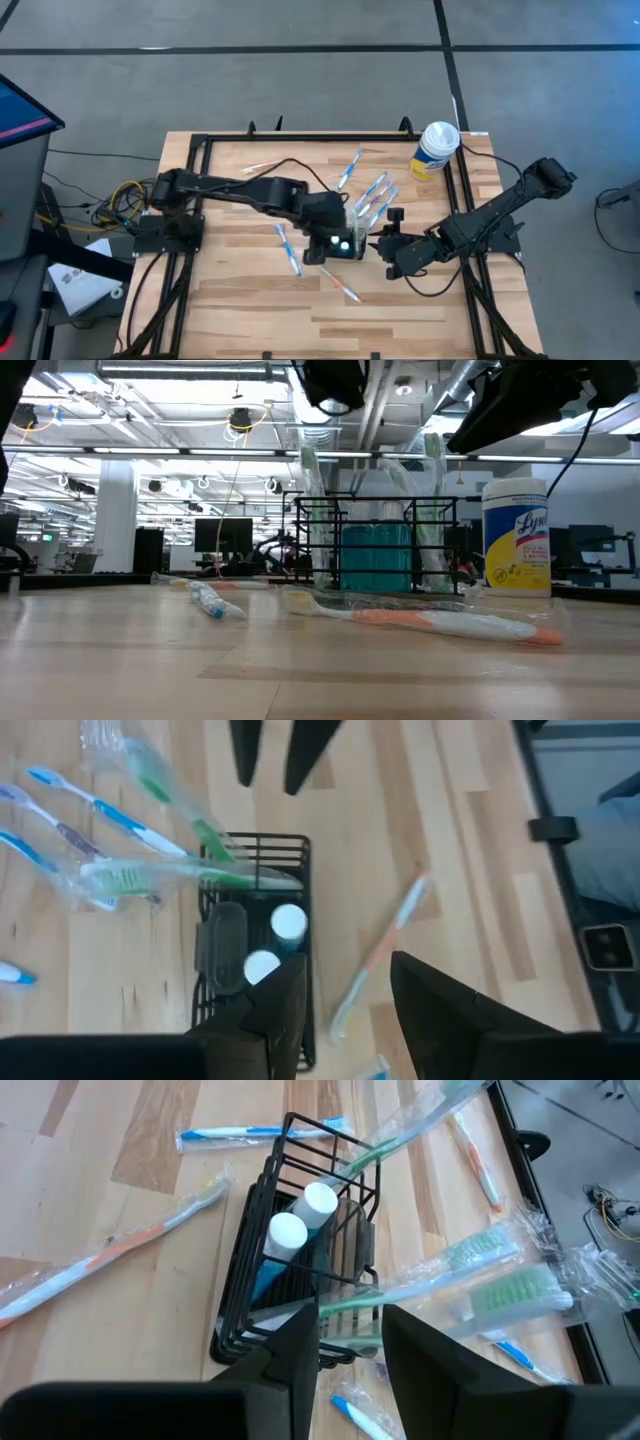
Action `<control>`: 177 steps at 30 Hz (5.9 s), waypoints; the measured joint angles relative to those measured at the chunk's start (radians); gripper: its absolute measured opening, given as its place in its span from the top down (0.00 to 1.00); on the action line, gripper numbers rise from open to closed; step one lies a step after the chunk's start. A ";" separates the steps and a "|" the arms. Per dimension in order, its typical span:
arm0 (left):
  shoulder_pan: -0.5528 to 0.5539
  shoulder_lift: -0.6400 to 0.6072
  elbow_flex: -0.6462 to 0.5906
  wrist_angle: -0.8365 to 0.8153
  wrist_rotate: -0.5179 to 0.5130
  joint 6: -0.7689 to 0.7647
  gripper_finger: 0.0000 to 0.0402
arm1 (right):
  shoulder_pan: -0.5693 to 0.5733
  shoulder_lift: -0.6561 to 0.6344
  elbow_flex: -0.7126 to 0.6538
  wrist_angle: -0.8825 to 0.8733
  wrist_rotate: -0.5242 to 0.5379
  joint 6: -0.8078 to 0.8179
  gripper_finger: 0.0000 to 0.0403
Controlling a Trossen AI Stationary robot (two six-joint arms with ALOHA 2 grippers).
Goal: Pick & Place toothbrushing station
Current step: Put the blue toothbrush into the wire organizer
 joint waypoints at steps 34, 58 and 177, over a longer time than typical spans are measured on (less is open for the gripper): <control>-0.059 -0.551 -1.035 0.350 -0.300 -1.355 0.65 | -0.012 0.000 0.000 0.056 -0.001 -0.027 0.74; 0.026 -0.493 -1.207 0.658 -0.299 -1.385 0.65 | -0.012 0.000 0.000 0.042 -0.001 -0.024 0.74; -0.107 -0.155 -1.205 2.269 -0.716 0.031 1.00 | -0.012 0.000 0.001 0.046 -0.001 -0.016 0.74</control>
